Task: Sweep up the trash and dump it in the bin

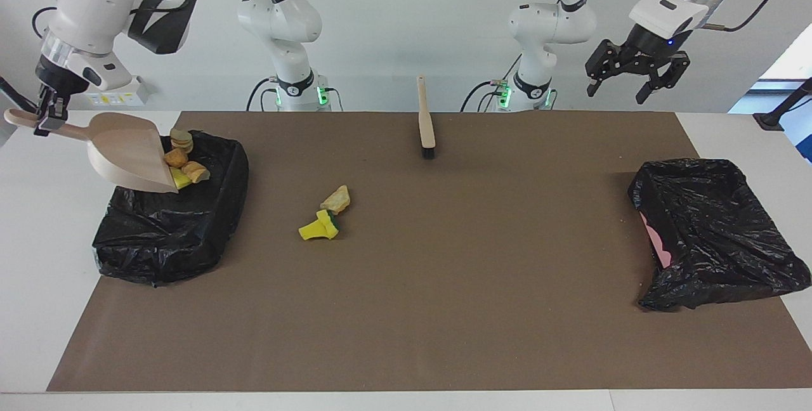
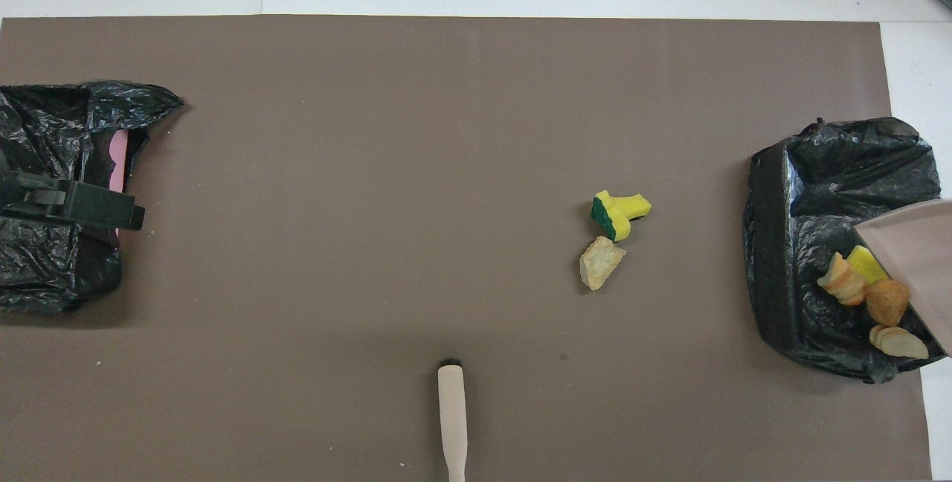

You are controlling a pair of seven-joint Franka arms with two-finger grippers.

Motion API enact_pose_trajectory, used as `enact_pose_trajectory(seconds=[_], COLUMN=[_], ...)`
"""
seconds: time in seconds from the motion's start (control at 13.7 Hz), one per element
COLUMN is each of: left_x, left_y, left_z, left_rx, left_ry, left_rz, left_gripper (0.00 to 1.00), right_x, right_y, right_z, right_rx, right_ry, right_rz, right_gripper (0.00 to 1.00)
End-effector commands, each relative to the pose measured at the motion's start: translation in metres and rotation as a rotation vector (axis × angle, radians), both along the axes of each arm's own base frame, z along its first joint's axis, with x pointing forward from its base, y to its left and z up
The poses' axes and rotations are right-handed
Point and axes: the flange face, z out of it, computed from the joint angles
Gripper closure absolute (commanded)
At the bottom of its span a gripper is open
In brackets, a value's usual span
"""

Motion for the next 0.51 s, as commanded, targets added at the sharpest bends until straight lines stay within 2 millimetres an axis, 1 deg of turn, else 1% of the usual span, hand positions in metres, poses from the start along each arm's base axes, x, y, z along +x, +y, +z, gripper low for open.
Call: enact_pose_trajectory(seconds=[0.0,0.07,0.36,0.44], left_x=[0.001,0.001,-0.005,-0.006], left_y=[0.009,0.009,0.005,0.004], left_z=[0.005,0.005,0.011,0.012], left_rx=[0.013,0.013,0.035,0.057], left_ry=[0.029,0.03,0.015,0.01], left_rz=[-0.011,-0.017,-0.026,-0.028], left_gripper=[0.0,0.0,0.0,0.0], right_x=[-0.003,-0.003,0.009,0.011], right_y=[0.0,-0.001,0.023,0.032], right_z=[0.017,0.029,0.073,0.08], right_rx=[-0.034,-0.048,-0.076,-0.067], right_ry=[-0.04,-0.047,-0.078,-0.07], right_rz=[-0.009,-0.01,-0.022,-0.049], right_gripper=[1.0,1.0,1.0,1.0])
